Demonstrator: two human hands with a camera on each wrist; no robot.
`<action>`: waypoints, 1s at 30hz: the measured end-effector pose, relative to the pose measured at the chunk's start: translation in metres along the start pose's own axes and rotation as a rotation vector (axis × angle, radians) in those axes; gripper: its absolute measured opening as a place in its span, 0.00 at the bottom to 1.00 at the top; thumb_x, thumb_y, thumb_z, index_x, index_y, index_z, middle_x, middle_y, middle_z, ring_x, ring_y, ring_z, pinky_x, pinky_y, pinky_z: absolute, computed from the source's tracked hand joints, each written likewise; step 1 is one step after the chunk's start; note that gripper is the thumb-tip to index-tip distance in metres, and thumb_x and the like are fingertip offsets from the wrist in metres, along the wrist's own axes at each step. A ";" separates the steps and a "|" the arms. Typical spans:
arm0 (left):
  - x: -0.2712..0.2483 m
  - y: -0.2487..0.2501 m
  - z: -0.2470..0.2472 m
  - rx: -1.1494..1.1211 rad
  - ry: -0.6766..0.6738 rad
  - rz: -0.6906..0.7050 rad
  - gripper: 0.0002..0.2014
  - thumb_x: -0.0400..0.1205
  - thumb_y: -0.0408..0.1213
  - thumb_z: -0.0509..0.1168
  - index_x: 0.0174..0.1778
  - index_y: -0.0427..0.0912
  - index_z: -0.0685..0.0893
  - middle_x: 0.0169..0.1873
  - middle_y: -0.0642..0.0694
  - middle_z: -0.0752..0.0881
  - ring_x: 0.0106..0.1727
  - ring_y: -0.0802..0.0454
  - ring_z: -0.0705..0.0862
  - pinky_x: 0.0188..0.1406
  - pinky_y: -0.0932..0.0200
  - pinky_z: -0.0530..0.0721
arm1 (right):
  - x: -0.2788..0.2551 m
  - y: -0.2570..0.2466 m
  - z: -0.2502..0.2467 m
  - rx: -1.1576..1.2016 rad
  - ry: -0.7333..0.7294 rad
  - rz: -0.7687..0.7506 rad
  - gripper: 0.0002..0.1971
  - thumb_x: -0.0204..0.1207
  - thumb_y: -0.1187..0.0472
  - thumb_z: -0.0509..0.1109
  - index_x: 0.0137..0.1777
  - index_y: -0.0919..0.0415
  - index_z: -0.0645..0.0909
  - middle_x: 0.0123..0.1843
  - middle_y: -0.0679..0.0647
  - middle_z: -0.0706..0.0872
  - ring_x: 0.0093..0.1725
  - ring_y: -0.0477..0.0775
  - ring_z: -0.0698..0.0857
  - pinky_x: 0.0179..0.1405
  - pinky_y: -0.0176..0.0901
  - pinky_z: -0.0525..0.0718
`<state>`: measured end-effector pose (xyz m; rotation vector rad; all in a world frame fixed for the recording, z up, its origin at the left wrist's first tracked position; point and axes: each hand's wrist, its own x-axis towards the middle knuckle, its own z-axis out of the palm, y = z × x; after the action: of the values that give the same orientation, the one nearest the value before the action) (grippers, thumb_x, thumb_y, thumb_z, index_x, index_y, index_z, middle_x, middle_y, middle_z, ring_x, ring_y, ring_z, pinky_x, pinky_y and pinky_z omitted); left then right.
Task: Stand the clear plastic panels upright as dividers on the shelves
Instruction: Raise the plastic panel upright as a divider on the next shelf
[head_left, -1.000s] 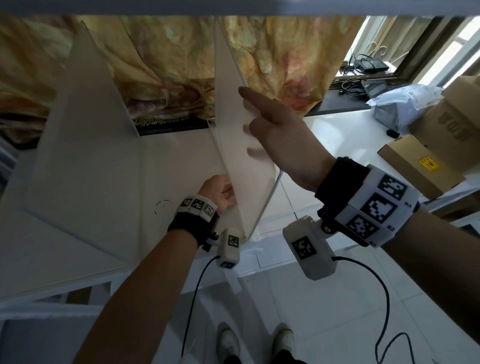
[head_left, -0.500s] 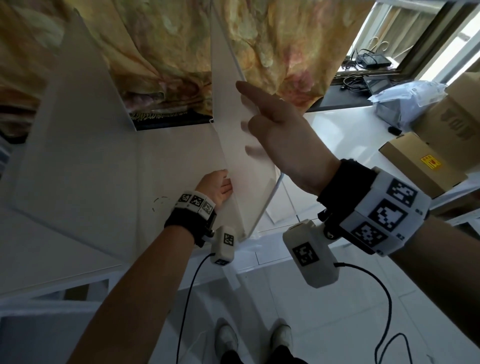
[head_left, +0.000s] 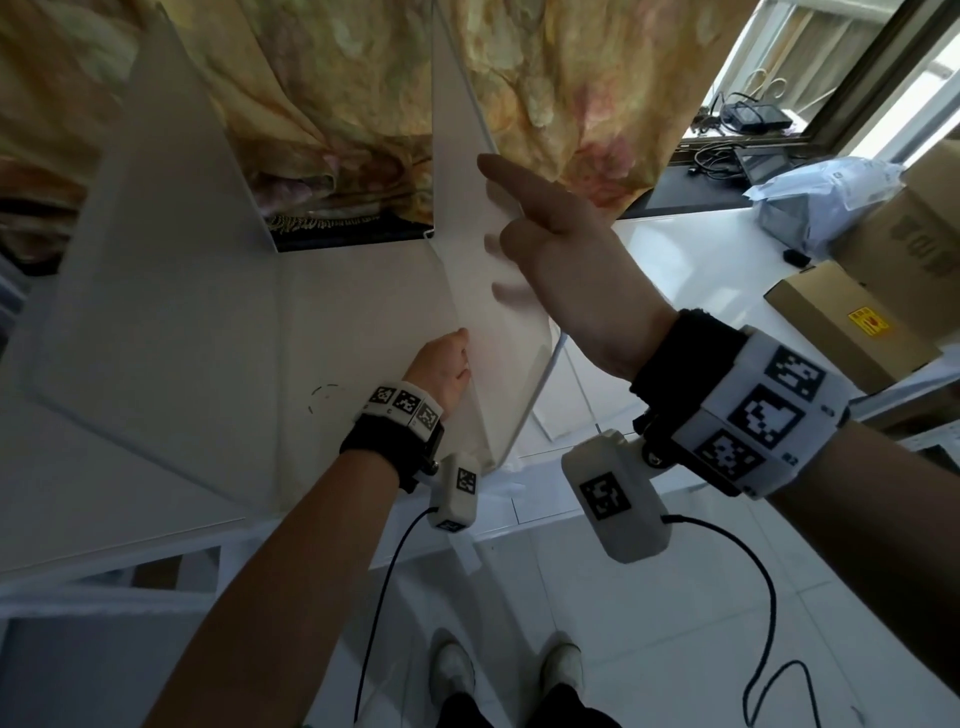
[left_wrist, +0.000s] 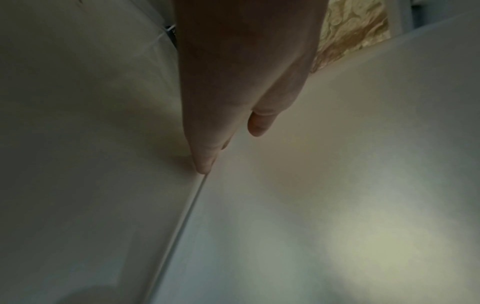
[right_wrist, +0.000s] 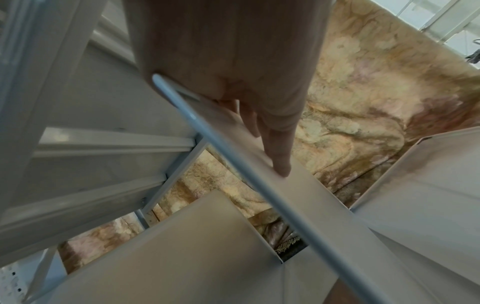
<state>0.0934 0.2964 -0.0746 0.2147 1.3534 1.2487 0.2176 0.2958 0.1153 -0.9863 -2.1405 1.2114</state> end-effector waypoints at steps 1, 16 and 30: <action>-0.001 0.001 0.000 0.015 0.000 0.010 0.13 0.89 0.35 0.51 0.39 0.50 0.72 0.39 0.55 0.72 0.37 0.64 0.71 0.41 0.68 0.73 | 0.000 -0.001 0.000 0.001 -0.001 -0.006 0.28 0.80 0.66 0.55 0.81 0.51 0.68 0.58 0.58 0.84 0.60 0.72 0.83 0.52 0.69 0.85; -0.021 0.032 0.008 0.002 -0.031 0.052 0.15 0.89 0.46 0.53 0.60 0.41 0.78 0.55 0.48 0.78 0.59 0.55 0.79 0.73 0.57 0.70 | 0.002 -0.013 -0.006 -0.027 -0.041 0.059 0.28 0.83 0.64 0.54 0.83 0.48 0.64 0.74 0.58 0.78 0.62 0.77 0.82 0.51 0.75 0.85; -0.046 0.054 -0.003 -0.007 0.005 0.165 0.17 0.87 0.52 0.53 0.33 0.51 0.68 0.32 0.54 0.68 0.32 0.59 0.65 0.32 0.63 0.63 | 0.003 -0.010 -0.007 0.094 -0.018 0.093 0.24 0.85 0.58 0.59 0.81 0.45 0.68 0.59 0.40 0.80 0.67 0.50 0.78 0.68 0.41 0.75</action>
<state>0.0739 0.2824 -0.0076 0.3243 1.3569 1.3913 0.2172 0.2982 0.1279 -1.0481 -2.0509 1.3568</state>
